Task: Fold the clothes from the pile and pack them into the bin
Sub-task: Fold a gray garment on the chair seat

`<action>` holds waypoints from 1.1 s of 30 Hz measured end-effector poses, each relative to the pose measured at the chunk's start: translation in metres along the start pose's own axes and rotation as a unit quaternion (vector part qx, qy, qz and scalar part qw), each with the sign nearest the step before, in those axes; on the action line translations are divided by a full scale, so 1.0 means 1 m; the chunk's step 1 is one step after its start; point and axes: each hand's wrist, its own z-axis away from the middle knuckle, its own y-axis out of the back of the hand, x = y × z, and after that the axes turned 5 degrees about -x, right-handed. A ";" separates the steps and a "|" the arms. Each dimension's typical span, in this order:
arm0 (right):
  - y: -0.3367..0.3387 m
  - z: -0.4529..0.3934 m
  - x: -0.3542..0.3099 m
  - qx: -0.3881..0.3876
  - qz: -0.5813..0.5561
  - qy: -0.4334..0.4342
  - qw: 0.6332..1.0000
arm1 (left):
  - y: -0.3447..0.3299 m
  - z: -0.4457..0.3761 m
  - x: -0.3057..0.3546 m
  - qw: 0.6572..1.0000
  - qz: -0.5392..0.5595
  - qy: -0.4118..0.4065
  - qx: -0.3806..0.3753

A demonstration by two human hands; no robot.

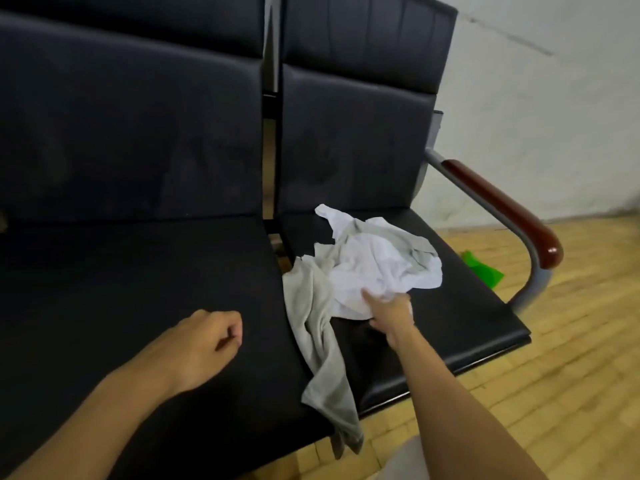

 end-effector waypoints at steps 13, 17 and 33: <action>-0.045 0.046 -0.029 -0.257 0.385 0.062 0.884 | 0.011 0.022 -0.021 0.999 -0.015 0.032 -0.024; -0.049 0.060 -0.038 -0.220 0.446 0.151 0.854 | 0.014 0.026 -0.015 0.999 0.007 0.026 -0.017; -0.073 0.181 -0.099 -0.516 -0.196 0.180 0.814 | 0.037 0.056 -0.021 0.819 0.537 0.078 0.184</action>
